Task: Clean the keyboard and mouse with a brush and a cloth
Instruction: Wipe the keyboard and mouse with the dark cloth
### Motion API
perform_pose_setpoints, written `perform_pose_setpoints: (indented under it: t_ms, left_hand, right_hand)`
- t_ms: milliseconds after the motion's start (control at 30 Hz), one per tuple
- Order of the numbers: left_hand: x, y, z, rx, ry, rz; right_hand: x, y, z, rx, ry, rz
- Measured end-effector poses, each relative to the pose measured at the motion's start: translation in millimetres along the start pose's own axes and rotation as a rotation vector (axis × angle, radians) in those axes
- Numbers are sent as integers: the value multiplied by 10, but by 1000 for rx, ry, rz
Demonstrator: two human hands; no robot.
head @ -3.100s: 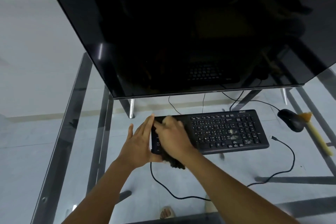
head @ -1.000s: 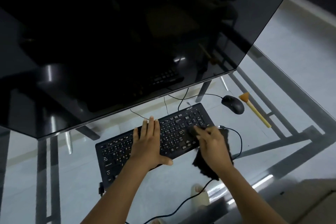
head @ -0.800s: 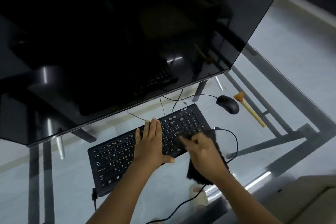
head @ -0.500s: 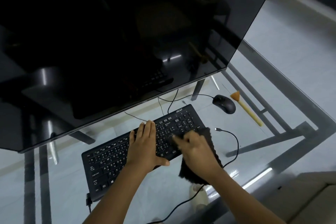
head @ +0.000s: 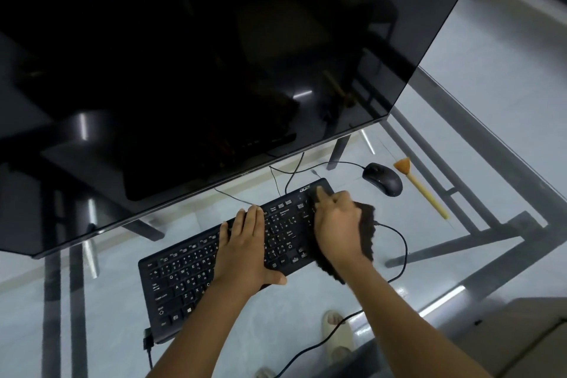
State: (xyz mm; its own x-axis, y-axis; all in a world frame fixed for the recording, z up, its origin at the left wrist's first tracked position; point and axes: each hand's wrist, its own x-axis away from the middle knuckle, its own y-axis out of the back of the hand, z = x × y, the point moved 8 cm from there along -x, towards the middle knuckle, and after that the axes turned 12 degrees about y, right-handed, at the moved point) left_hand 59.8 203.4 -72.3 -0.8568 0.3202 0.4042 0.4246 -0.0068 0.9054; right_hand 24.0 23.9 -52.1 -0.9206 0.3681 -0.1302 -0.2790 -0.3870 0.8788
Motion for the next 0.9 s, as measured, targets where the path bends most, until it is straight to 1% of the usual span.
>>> perform_pose_setpoints:
  t_ms: [33, 67, 100, 133, 167, 233, 267, 300, 367, 400, 433, 500, 533, 567, 633, 667, 700, 733, 767, 800, 833, 867, 900]
  left_hand:
    - [-1, 2, 0, -5, 0, -2]
    - [-1, 3, -5, -10, -1, -1]
    - [-3, 3, -11, -14, -4, 0]
    - [-2, 2, -15, -20, -7, -1]
    - [1, 0, -15, -21, -8, -2]
    - [3, -4, -5, -12, -8, -1]
    - [6, -11, 8, -7, -9, -4]
    - [7, -16, 15, -2, -11, -12]
    - [5, -18, 22, 0, -20, -25]
    - [4, -22, 20, 3, -24, -28]
    - [6, -29, 24, 7, -24, -29]
    - [13, -38, 26, 11, -24, -16]
    - [15, -45, 29, 13, -23, -12]
    - [13, -50, 36, 16, -23, -18]
    - [4, -46, 47, 19, -23, -30]
    - [1, -46, 47, 20, -25, -28]
    - [3, -47, 46, 23, -26, -30]
    - [10, -47, 51, 24, -26, -32]
    - [17, -45, 51, 24, -27, -28]
    - [21, -43, 47, 25, -28, -22]
    - [21, -47, 51, 27, -28, -23]
    - [16, -48, 56, 27, -27, -33]
    - [9, -40, 60, 28, -28, -41]
  right_hand:
    - [39, -125, 214, -26, 111, 73]
    - [113, -193, 438, -10, 288, 114]
    - [143, -219, 516, 34, 421, 116]
    - [77, -198, 451, 31, 435, 125]
    - [-41, -153, 268, 7, 333, 100]
    - [-220, 3, -90, -22, 73, -46]
    - [-233, 18, -102, -13, 33, -73]
    - [-223, -68, 16, -10, 70, -33]
    - [-129, -239, 300, 29, 284, 88]
    - [-159, -199, 300, 26, 326, 99]
    - [-260, -117, 173, 30, 264, 75]
    - [-439, 68, -187, 23, 12, -43]
    - [-447, 83, -193, 24, -18, -56]
    - [-423, 16, -72, 26, 39, -31]
    - [-218, -235, 350, 40, 303, 82]
    - [-159, -272, 391, 53, 401, 106]
    - [-201, -246, 314, 72, 399, 123]
    - [-304, -202, 110, 83, 281, 108]
    - [-382, -106, -110, 76, 119, 35]
    - [-396, -57, -222, 53, 7, -5]
    - [-378, -52, -176, 43, -5, -22]
    - [-335, -112, 24, 57, 85, 1]
    - [-232, -230, 285, 64, 236, 77]
